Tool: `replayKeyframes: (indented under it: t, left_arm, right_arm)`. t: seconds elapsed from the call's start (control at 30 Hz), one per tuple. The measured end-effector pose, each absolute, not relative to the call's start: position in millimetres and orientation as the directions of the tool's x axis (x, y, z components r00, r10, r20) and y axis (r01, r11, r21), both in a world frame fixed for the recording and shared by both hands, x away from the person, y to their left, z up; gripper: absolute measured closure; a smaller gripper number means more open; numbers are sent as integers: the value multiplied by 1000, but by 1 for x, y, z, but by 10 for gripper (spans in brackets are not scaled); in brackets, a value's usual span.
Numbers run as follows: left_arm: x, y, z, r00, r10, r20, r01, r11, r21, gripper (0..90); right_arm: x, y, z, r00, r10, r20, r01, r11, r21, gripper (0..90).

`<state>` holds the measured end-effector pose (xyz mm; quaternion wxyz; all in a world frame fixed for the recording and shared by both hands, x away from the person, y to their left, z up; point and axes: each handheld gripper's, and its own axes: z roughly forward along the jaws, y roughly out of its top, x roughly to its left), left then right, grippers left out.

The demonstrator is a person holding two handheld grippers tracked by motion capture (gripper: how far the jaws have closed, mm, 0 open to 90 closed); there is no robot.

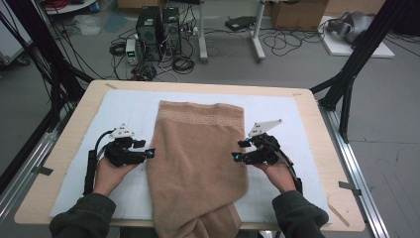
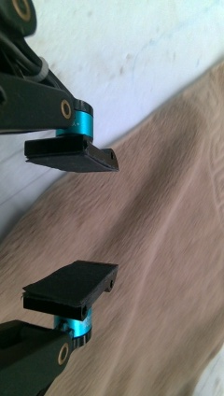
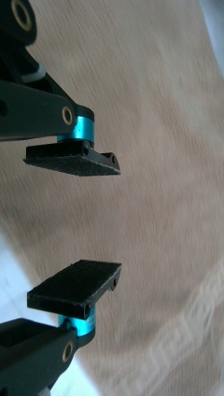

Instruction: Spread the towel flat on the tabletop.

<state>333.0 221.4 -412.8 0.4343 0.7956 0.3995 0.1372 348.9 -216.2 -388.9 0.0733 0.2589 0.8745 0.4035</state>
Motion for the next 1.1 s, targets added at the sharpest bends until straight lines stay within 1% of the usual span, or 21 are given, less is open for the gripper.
replayKeyframes:
  t: [0.07,0.1,0.2,0.23,0.27,0.37,0.4,0.43,0.53,0.57,0.6,0.63,0.67,0.7,0.73,0.77,0.9,1.0,1.03,1.07,1.1]
  left_arm:
    - [322,220,-413,665,738,-112,497,-326,805,432]
    - [310,218,-414,687,717,-120,484,-328,812,432]
    - [300,215,-418,704,701,-111,477,-351,806,427]
    - [295,214,-420,713,693,-110,473,-359,804,427]
    - [291,213,-422,717,689,-106,473,-368,801,422]
    - [281,211,-429,734,671,-104,468,-390,793,422]
    - [278,208,-435,735,671,-93,473,-411,779,440]
    - [278,208,-435,735,671,-93,473,-411,779,453]
    - [277,204,-443,741,667,-75,472,-438,765,521]
    - [276,203,-444,737,673,-61,463,-438,770,521]
    - [276,202,-444,731,681,-46,461,-443,769,605]
    - [277,202,-444,724,688,-48,466,-437,769,605]
    - [277,201,-444,717,696,-39,466,-437,769,639]
    - [277,201,-444,718,695,-34,464,-442,768,727]
    - [277,199,-444,715,698,-39,466,-434,771,784]
    - [278,198,-444,714,700,-39,467,-434,770,822]
    - [280,198,-442,705,707,-54,472,-412,779,857]
    - [281,198,-433,695,715,-72,465,-370,804,857]
    - [284,199,-429,691,717,-89,466,-347,814,857]
    - [287,199,-424,685,720,-110,464,-315,828,858]
    - [291,199,-419,675,729,-118,464,-295,835,858]
  right_arm:
    - [336,-215,-391,-868,491,73,373,549,748,452]
    - [330,-215,-393,-873,481,77,367,547,752,450]
    - [315,-212,-398,-884,459,83,360,558,748,428]
    - [315,-212,-398,-884,459,83,360,558,748,428]
    - [305,-209,-403,-893,445,71,350,583,733,428]
    - [297,-208,-409,-899,431,75,347,596,724,431]
    - [292,-207,-416,-898,434,71,352,611,709,432]
    - [292,-207,-420,-896,435,84,363,613,702,446]
    - [293,-202,-433,-900,425,98,377,645,665,553]
    - [293,-202,-433,-900,425,98,377,645,665,553]
    - [292,-201,-438,-899,433,73,365,645,672,644]
    - [292,-201,-438,-899,433,73,365,645,672,644]
    - [294,-203,-439,-896,435,86,372,634,678,677]
    - [300,-207,-440,-889,442,120,396,612,684,771]
    - [301,-208,-440,-886,447,122,403,612,680,837]
    - [302,-206,-439,-891,442,108,392,624,677,861]
    - [304,-200,-434,-903,422,76,364,662,655,875]
    - [311,-201,-412,-898,438,34,336,635,696,875]
    - [311,-201,-412,-898,438,34,336,635,696,875]
    - [320,-204,-399,-886,463,-3,328,631,703,876]
    - [320,-204,-399,-886,463,-3,328,631,703,876]
